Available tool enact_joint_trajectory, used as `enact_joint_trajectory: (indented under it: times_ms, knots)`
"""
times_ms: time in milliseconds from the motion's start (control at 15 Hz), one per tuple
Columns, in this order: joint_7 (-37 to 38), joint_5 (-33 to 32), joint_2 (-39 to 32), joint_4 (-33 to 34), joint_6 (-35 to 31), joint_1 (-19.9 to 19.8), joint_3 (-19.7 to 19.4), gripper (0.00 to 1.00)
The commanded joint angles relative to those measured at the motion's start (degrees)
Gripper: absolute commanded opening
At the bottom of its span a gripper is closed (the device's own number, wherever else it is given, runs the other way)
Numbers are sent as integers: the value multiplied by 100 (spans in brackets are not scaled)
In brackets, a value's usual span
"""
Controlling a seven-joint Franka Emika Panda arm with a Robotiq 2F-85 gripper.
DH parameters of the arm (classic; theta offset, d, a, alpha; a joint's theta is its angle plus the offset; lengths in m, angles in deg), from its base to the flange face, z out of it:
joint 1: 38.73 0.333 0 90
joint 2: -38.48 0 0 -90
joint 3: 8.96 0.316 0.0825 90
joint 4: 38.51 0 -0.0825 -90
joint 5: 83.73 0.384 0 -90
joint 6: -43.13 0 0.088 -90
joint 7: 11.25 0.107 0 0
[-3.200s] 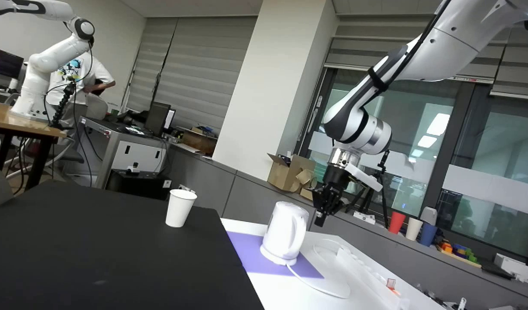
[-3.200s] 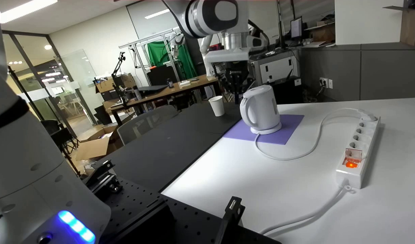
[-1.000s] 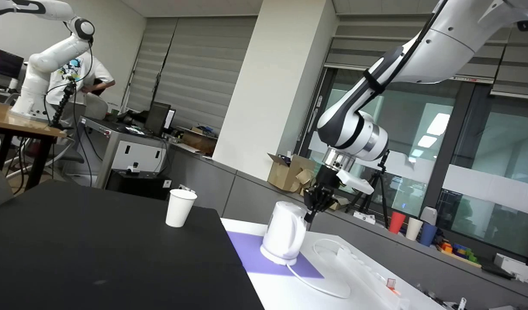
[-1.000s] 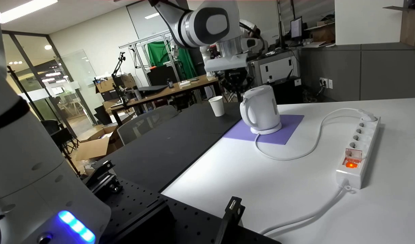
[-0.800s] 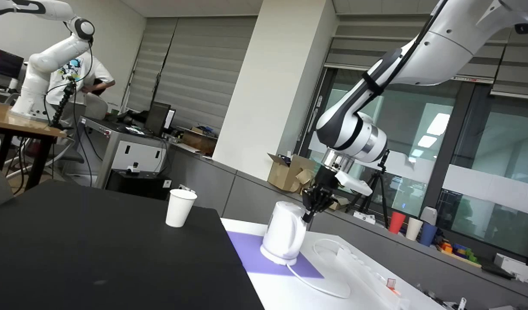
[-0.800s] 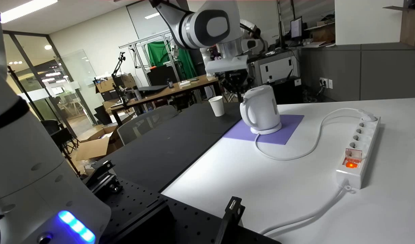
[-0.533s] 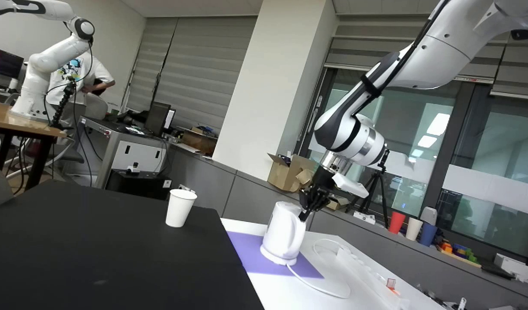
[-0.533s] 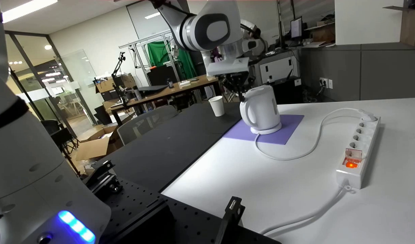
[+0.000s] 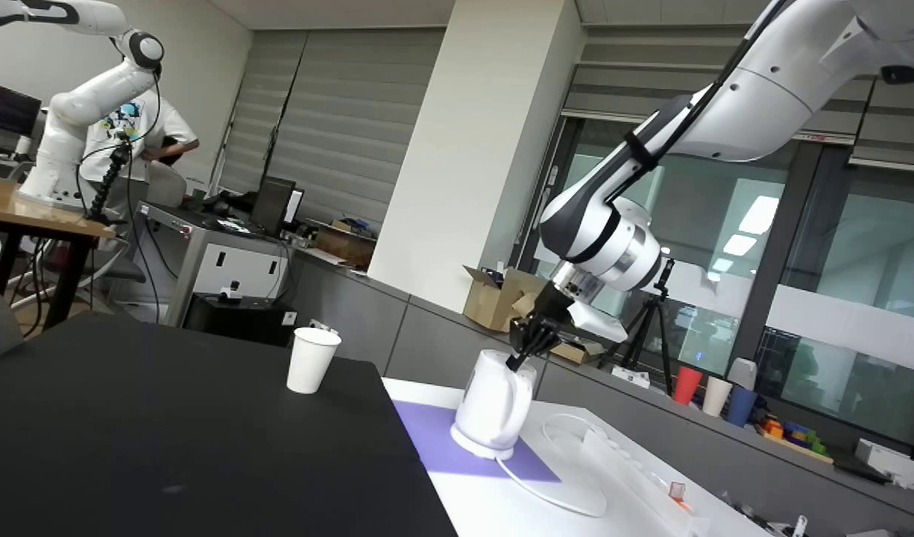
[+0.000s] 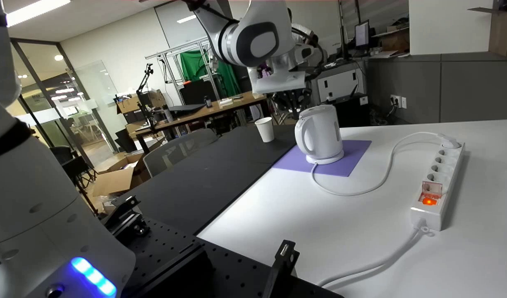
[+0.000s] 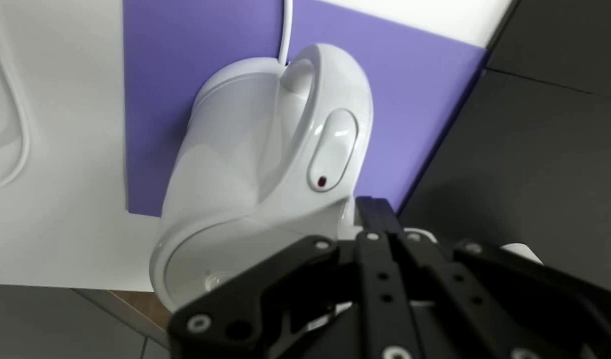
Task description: Turn on the big switch on the adapter and press the switch on the kettle
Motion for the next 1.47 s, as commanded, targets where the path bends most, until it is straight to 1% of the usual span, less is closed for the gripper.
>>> enact_joint_trajectory:
  times_ms: [0, 333, 400, 467, 533, 667, 733, 800, 933, 1000, 1133, 1267, 1333, 1400]
  knots:
    - [-174, 45, -46, -10, -242, -357, 388, 0]
    - [-341, 12, 38, -156, -479, -722, 841, 0]
    - [-316, -19, 98, -221, -597, -724, 869, 0]
    - [-146, -113, 191, -305, -736, -605, 757, 0]
    - [159, -314, 380, -414, -648, -297, 403, 0]
    - [544, -633, 647, -534, -291, 123, -99, 0]
    - [813, -866, 773, -589, -175, 443, -473, 0]
    - [1105, -1145, 887, -614, -9, 758, -847, 0]
    - [1611, -1672, 1045, -585, 353, 1250, -1427, 0]
    - [1830, -1911, 1093, -535, 552, 1455, -1656, 0]
    - [2080, -2211, 1174, -434, 964, 1682, -1874, 0]
    - [2262, -2385, 1225, -358, 1332, 1828, -1974, 0]
    - [2360, -2449, 1251, -329, 1541, 1889, -2005, 26]
    - [2356, -2443, 1261, -296, 1680, 1899, -1988, 27]
